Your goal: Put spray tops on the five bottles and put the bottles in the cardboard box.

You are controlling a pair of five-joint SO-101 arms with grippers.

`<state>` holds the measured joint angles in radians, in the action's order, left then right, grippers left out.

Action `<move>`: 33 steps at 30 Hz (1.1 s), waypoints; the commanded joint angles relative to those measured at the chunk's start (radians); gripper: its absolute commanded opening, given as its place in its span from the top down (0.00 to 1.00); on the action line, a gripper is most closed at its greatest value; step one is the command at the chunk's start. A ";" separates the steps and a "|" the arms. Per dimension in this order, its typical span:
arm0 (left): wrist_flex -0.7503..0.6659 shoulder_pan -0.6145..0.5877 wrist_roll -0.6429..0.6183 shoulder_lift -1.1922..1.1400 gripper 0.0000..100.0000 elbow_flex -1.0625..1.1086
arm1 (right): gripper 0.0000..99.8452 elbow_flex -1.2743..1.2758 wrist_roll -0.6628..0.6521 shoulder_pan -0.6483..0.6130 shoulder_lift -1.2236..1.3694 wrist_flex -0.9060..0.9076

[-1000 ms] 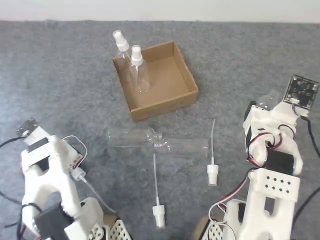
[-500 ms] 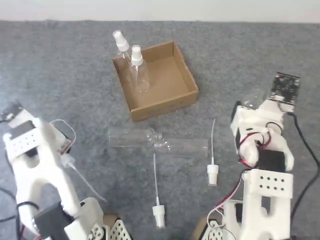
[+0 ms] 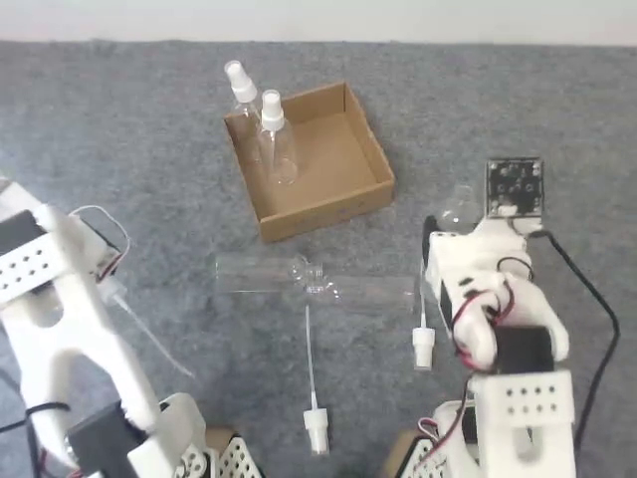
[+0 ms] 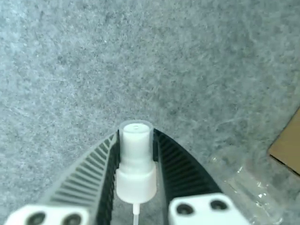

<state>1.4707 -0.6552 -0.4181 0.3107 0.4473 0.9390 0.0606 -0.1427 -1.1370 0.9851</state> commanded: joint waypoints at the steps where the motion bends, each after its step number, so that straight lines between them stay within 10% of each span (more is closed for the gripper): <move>1: 0.012 -0.005 -0.014 0.014 0.99 -0.085 | 0.94 0.032 -0.057 -0.058 -0.096 -0.008; 33: -0.149 -0.017 -0.178 0.637 0.99 -0.104 | 0.94 0.101 -0.117 -0.410 -0.130 -0.010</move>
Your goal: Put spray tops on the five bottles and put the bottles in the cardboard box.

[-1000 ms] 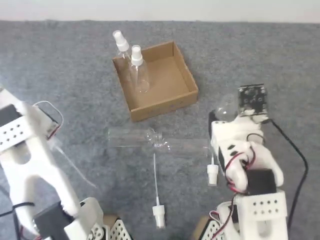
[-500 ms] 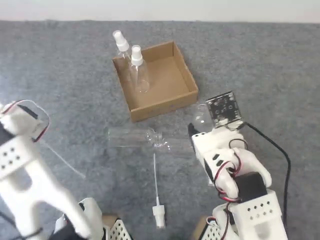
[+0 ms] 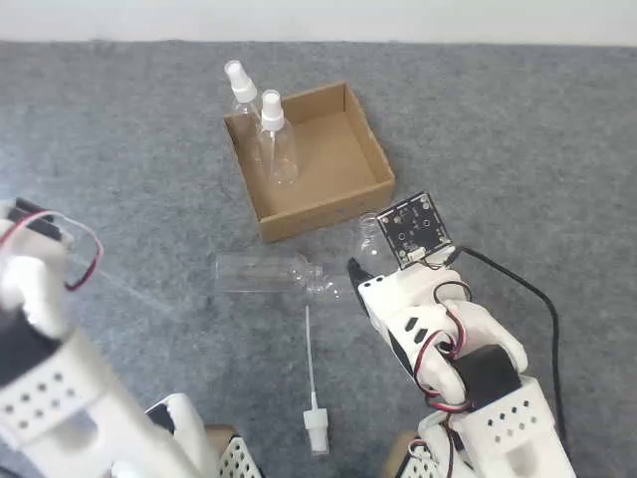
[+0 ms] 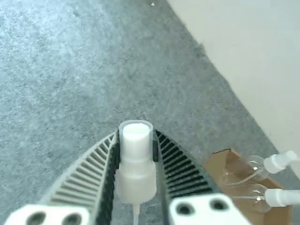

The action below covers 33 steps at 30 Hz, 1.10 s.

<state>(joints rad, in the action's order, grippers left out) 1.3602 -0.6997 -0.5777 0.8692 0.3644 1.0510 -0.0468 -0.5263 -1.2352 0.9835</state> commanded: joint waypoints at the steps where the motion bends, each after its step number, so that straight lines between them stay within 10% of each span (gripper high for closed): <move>1: -0.052 0.041 -0.028 0.100 0.99 -0.004 | 0.94 -0.011 -0.009 -0.028 -0.031 -0.008; 19: -0.417 0.181 -0.308 0.591 0.99 0.430 | 0.96 0.117 -0.018 -0.090 -0.242 -0.074; 33: -0.446 0.321 -0.423 0.778 0.99 0.530 | 0.96 0.379 -0.083 -0.183 -0.401 -0.332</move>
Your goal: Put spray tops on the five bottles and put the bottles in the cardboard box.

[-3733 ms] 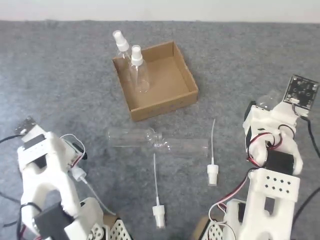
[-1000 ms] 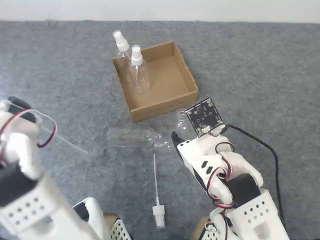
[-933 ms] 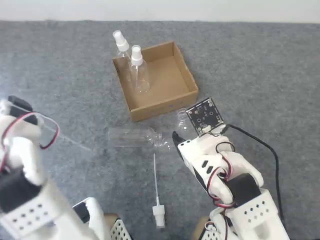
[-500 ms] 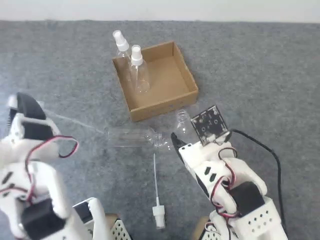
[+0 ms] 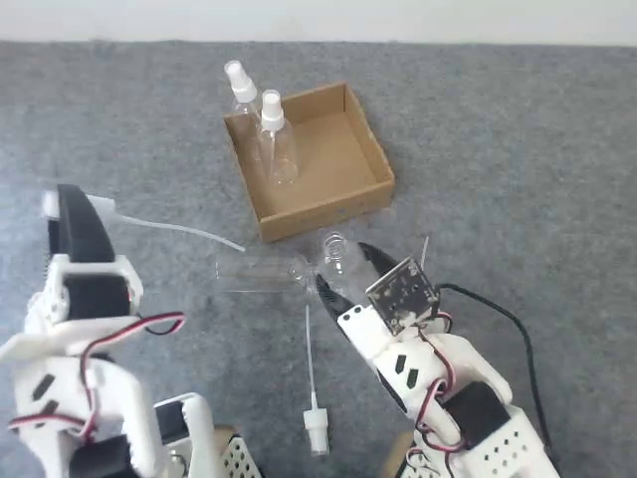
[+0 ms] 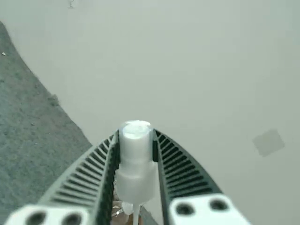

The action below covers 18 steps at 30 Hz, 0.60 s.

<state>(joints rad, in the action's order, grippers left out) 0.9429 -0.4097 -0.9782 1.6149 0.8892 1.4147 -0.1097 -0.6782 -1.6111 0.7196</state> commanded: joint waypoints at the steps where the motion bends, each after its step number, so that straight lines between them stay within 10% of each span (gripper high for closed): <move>1: -0.031 0.048 -0.021 0.044 0.99 0.018 | 0.96 0.029 -0.020 -0.047 -0.025 -0.085; 18: -0.034 0.138 -0.011 0.212 0.99 0.140 | 0.96 0.175 -0.173 -0.157 -0.025 -0.248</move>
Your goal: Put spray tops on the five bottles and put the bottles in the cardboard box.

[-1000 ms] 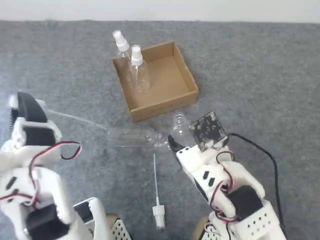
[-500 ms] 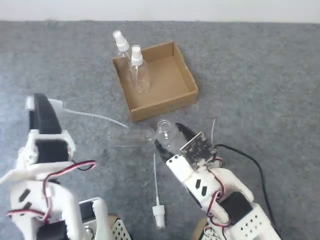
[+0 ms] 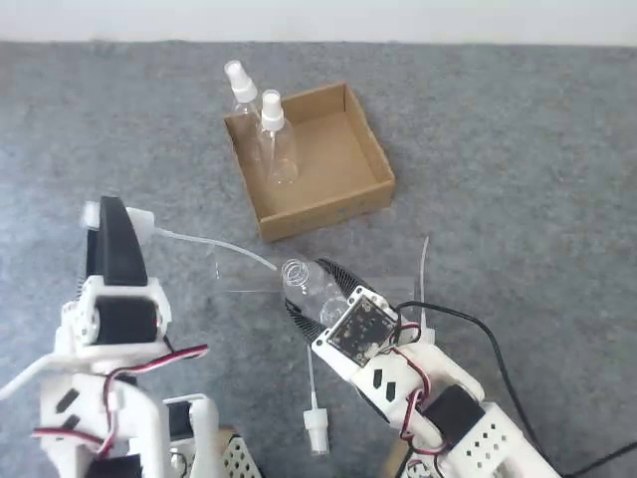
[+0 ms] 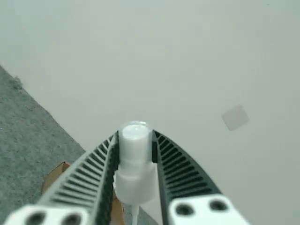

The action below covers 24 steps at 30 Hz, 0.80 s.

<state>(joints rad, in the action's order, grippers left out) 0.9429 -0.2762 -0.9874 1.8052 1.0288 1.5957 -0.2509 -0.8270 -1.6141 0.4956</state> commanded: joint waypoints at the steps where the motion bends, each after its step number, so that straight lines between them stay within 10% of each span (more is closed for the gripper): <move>1: -0.034 0.005 0.012 0.021 0.99 0.005 | 0.96 -0.006 -0.034 -0.008 -0.022 -0.024; 24: -0.034 0.117 0.124 0.021 0.99 0.061 | 0.97 0.015 -0.091 -0.036 -0.022 -0.024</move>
<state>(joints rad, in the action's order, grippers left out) 0.9429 -0.1596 -0.8769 1.8052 1.0948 1.6264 -0.3291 -0.8562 -1.6141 0.4956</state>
